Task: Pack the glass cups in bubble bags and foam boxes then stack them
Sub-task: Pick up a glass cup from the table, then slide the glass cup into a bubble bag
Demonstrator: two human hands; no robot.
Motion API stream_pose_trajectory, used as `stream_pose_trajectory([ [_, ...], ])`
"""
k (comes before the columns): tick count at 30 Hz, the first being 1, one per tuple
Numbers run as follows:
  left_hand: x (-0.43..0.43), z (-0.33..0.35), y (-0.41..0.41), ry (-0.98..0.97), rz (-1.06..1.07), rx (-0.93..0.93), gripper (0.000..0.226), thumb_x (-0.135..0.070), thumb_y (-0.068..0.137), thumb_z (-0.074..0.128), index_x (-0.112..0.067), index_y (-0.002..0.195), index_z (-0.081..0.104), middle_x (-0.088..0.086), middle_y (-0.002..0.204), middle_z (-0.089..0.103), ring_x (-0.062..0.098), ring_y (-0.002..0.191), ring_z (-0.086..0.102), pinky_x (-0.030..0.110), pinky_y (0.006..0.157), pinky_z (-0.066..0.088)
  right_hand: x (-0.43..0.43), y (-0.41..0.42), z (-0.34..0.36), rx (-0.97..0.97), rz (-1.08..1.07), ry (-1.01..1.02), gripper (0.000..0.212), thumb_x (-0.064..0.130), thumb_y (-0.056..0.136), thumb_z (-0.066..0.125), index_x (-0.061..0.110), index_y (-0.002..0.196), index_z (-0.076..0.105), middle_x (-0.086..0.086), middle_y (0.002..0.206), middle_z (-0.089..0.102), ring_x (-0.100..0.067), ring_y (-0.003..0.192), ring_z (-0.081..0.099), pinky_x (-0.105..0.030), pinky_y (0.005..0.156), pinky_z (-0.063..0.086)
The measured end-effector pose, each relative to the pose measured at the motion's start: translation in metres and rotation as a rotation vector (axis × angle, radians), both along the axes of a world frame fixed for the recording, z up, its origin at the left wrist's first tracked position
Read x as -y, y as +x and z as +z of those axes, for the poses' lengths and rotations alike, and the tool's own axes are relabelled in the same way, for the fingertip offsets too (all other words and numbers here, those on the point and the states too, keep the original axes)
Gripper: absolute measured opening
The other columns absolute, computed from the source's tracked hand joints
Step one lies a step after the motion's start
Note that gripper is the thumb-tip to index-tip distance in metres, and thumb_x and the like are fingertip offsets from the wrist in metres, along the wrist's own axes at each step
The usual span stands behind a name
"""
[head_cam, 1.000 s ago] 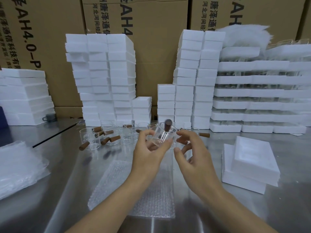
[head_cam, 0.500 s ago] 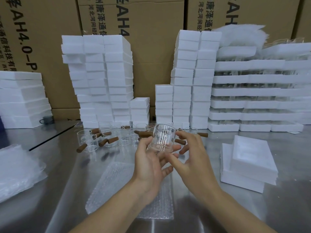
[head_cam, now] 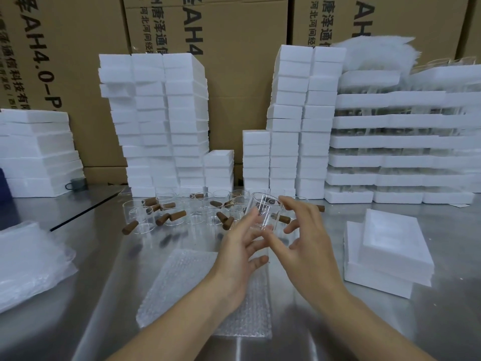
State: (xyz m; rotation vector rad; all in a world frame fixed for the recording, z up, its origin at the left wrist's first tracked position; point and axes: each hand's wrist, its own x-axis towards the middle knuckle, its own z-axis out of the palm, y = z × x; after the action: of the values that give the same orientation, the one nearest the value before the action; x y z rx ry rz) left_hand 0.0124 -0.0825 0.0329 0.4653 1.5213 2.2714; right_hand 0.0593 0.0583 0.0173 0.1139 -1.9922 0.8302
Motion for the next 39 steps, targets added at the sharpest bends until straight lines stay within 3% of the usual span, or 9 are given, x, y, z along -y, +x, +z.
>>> stream_pose_trajectory([
  [7,0.001,0.002,0.0,0.006,-0.063,0.055,0.073,-0.073,0.081,0.063,-0.019,0.129,0.072,0.001,0.117,0.081,0.012,0.096,0.079,0.037,0.085,0.052,-0.003,-0.002,0.0,0.021,0.009,-0.046,0.063,0.062,0.083,0.067,0.045,0.141,0.05,0.033,0.126,0.044,-0.004,0.104,0.059,-0.023,0.07,0.052],
  [11,-0.002,-0.003,-0.002,0.011,-0.025,0.033,0.065,-0.071,0.077,0.075,-0.027,0.124,0.072,-0.005,0.096,0.079,0.01,0.087,0.078,0.035,0.077,0.055,-0.005,-0.001,-0.001,0.024,-0.035,-0.013,0.06,0.06,0.087,0.07,0.049,0.141,0.046,0.034,0.128,0.042,-0.002,0.105,0.058,-0.021,0.069,0.051],
  [14,-0.001,-0.003,-0.003,-0.037,-0.023,-0.005,0.063,-0.067,0.079,0.078,-0.028,0.128,0.071,-0.003,0.104,0.08,0.009,0.091,0.077,0.035,0.08,0.055,-0.004,0.001,0.0,0.032,-0.022,-0.021,0.061,0.066,0.084,0.064,0.051,0.14,0.045,0.035,0.128,0.041,0.0,0.105,0.058,-0.02,0.069,0.05],
  [18,-0.001,-0.003,-0.001,-0.042,-0.061,0.056,0.056,-0.065,0.096,0.063,-0.022,0.131,0.068,0.006,0.112,0.082,0.011,0.089,0.078,0.035,0.083,0.052,-0.006,0.001,0.001,0.092,-0.009,0.003,0.064,0.057,0.085,0.071,0.051,0.143,0.044,0.036,0.131,0.039,0.003,0.107,0.056,-0.025,0.073,0.054],
  [22,-0.004,-0.005,0.0,-0.019,-0.074,0.082,0.056,-0.064,0.097,0.061,-0.017,0.125,0.07,0.004,0.108,0.082,0.014,0.087,0.078,0.035,0.08,0.054,-0.009,0.001,-0.002,0.123,-0.009,0.015,0.064,0.049,0.089,0.074,0.053,0.145,0.042,0.038,0.128,0.037,0.003,0.108,0.055,-0.024,0.075,0.054],
  [27,-0.006,-0.009,-0.005,0.018,-0.028,-0.013,0.053,-0.053,0.087,0.08,-0.022,0.128,0.067,0.002,0.096,0.072,0.012,0.087,0.077,0.033,0.074,0.058,-0.011,0.003,-0.004,0.133,-0.029,0.032,0.065,0.047,0.094,0.073,0.05,0.15,0.041,0.028,0.13,0.039,0.006,0.109,0.053,-0.023,0.083,0.053],
  [31,-0.005,-0.009,-0.007,0.022,0.028,-0.002,0.048,-0.056,0.09,0.073,-0.02,0.121,0.069,0.004,0.096,0.075,0.012,0.087,0.077,0.034,0.075,0.055,-0.011,0.003,-0.001,0.149,-0.059,0.035,0.064,0.049,0.093,0.073,0.049,0.15,0.042,0.028,0.131,0.038,0.004,0.104,0.052,-0.013,0.082,0.045],
  [36,-0.001,-0.002,-0.012,0.017,0.087,0.053,0.049,-0.062,0.092,0.066,-0.022,0.119,0.073,0.004,0.094,0.077,0.015,0.083,0.075,0.035,0.077,0.05,-0.013,0.003,0.0,0.162,-0.04,0.022,0.031,0.042,0.097,0.068,0.035,0.128,0.068,0.027,0.112,0.056,0.013,0.093,0.056,-0.006,0.078,0.043],
  [39,0.003,-0.002,-0.015,-0.063,0.108,-0.02,0.056,-0.069,0.079,0.068,-0.027,0.115,0.078,-0.002,0.091,0.077,0.013,0.084,0.074,0.034,0.077,0.05,-0.012,0.005,0.0,0.215,-0.03,0.03,0.021,0.045,0.103,0.057,0.034,0.11,0.073,0.018,0.095,0.068,-0.002,0.087,0.061,-0.021,0.071,0.048],
])
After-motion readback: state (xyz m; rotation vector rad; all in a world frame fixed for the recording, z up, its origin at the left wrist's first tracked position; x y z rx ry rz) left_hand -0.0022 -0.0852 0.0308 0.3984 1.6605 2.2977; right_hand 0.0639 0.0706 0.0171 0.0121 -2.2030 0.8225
